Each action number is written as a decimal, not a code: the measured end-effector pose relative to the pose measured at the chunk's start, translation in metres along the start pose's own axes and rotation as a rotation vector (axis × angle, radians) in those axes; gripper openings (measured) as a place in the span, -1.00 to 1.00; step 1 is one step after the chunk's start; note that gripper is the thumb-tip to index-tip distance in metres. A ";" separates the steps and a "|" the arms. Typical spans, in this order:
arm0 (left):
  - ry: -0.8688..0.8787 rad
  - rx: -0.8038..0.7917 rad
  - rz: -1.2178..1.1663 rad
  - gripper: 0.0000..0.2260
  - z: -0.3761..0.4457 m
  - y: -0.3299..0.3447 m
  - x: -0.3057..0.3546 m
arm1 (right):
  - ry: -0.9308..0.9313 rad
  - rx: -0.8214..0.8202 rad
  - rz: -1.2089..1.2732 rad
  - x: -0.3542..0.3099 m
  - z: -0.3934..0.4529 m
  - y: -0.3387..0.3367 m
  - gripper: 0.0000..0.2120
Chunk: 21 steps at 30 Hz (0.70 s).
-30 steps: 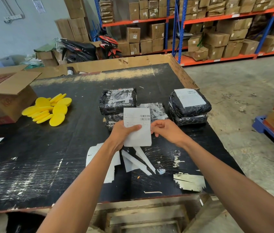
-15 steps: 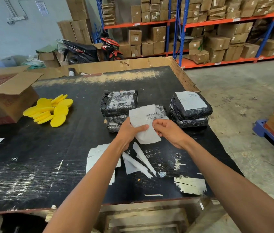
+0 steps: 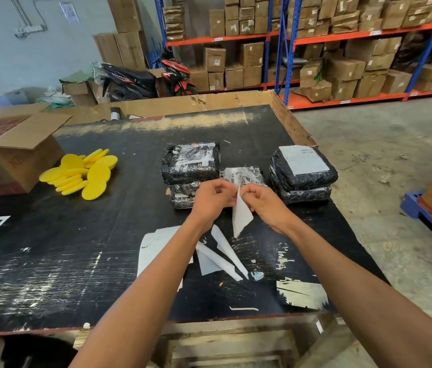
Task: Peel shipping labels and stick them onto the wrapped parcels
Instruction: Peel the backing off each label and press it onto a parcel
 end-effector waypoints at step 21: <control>-0.013 0.222 -0.016 -0.90 -0.007 -0.020 -0.003 | -0.004 0.148 -0.232 0.006 -0.001 -0.009 -0.88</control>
Point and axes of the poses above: each hand's wrist, its own z-axis towards the middle knuckle, its own y-axis out of the palm, x = y × z, the point moved 10 cm from there along z, towards the middle knuckle, and after that the axes turned 2 degrees about x, right-handed, at the moved point
